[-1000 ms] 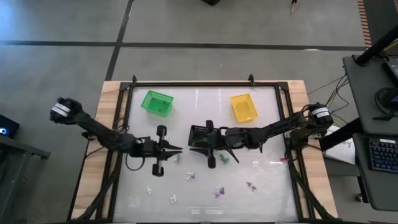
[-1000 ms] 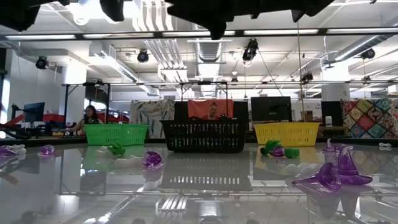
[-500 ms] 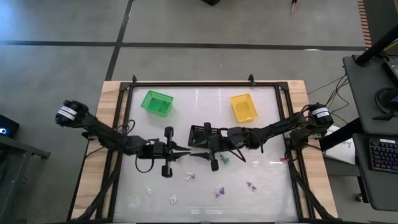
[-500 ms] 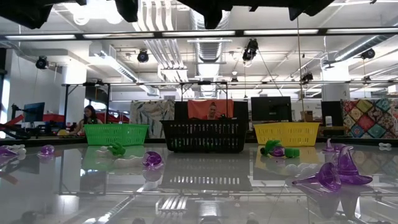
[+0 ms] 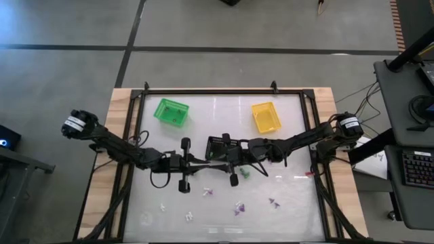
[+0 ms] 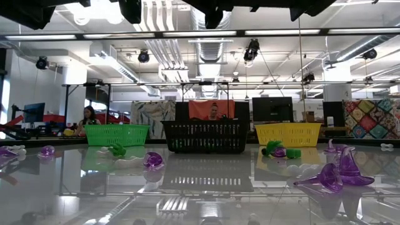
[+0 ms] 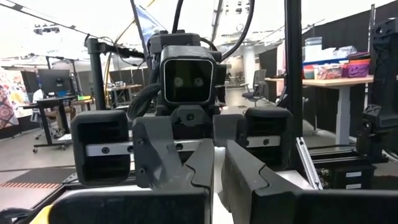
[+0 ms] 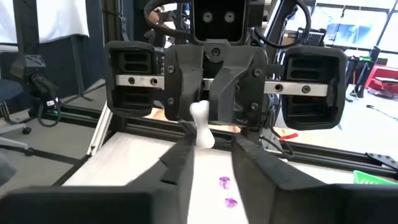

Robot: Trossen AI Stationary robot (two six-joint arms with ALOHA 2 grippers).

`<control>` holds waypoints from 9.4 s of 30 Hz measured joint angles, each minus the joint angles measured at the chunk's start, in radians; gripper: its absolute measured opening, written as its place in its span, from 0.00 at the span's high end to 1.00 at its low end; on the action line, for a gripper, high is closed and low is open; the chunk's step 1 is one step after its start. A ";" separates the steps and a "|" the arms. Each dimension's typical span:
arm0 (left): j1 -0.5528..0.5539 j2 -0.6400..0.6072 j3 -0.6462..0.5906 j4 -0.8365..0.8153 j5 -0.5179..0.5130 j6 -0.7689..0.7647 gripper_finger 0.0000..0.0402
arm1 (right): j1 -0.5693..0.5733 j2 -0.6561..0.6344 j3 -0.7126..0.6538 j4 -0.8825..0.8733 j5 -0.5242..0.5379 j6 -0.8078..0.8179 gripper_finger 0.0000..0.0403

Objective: Sort Halloween decoration
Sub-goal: Put the white bone toy into the yellow bin, then put the white bone toy from the black bin into the yellow bin

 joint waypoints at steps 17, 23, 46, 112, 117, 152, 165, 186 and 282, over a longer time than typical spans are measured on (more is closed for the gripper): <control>0.000 -0.003 -0.002 -0.019 -0.018 -0.025 0.77 | -0.003 -0.010 0.000 -0.021 0.004 0.010 0.97; 0.001 -0.038 -0.004 -0.054 -0.037 -0.027 0.61 | -0.023 -0.016 0.000 -0.093 0.031 0.055 0.97; 0.003 -0.393 -0.006 -0.613 -0.177 -0.070 0.55 | -0.199 -0.079 0.000 -0.511 0.091 0.155 0.98; 0.330 -0.833 -0.005 -0.911 -0.166 0.180 0.55 | -0.315 0.264 0.399 -1.195 -0.103 -0.383 0.98; 0.330 -0.856 -0.004 -0.915 -0.166 0.179 0.55 | -0.315 0.274 0.398 -1.164 -0.104 -0.409 0.98; 0.330 -0.857 -0.005 -0.948 -0.168 0.184 0.55 | -0.312 0.343 0.397 -1.078 -0.122 -0.498 0.79; 0.330 -0.857 -0.005 -0.953 -0.168 0.184 0.55 | -0.317 0.343 0.390 -1.102 -0.120 -0.488 0.80; 0.330 -0.856 -0.005 -0.957 -0.168 0.184 0.55 | -0.317 0.343 0.389 -1.100 -0.120 -0.435 0.82; 0.330 -0.997 -0.005 -1.003 -0.246 0.259 0.55 | -0.249 0.415 0.612 -1.411 0.117 0.837 0.98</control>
